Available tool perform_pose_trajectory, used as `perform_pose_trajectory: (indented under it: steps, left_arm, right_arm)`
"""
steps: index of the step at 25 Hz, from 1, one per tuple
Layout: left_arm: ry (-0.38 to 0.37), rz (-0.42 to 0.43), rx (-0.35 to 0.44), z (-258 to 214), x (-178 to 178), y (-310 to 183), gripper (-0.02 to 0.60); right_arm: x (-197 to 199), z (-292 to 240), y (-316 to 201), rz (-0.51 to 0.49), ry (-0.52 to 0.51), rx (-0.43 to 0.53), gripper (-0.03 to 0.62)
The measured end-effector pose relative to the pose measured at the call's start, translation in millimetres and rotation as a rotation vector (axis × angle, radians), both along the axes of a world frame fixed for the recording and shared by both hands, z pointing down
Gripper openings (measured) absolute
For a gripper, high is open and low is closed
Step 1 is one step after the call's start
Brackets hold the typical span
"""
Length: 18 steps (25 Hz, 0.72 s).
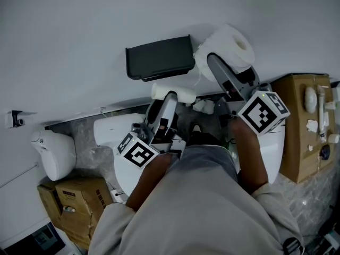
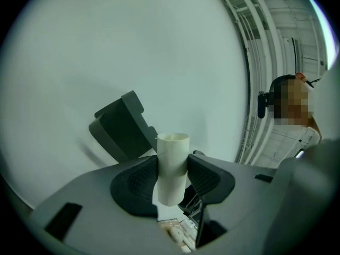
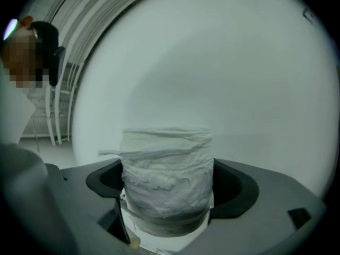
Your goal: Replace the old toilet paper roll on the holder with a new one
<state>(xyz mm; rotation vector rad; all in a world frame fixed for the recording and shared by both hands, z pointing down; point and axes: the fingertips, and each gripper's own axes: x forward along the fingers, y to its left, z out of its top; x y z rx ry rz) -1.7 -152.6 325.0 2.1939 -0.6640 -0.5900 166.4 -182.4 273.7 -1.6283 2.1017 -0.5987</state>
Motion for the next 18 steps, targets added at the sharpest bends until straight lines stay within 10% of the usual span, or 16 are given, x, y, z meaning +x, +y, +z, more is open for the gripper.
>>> perform_pose_trajectory:
  steps: [18]
  left_arm:
    - [-0.046,0.006,-0.039,15,-5,3,0.170]
  right_arm:
    - [28,100,-5,0.085,-0.523,-0.127,0.476]
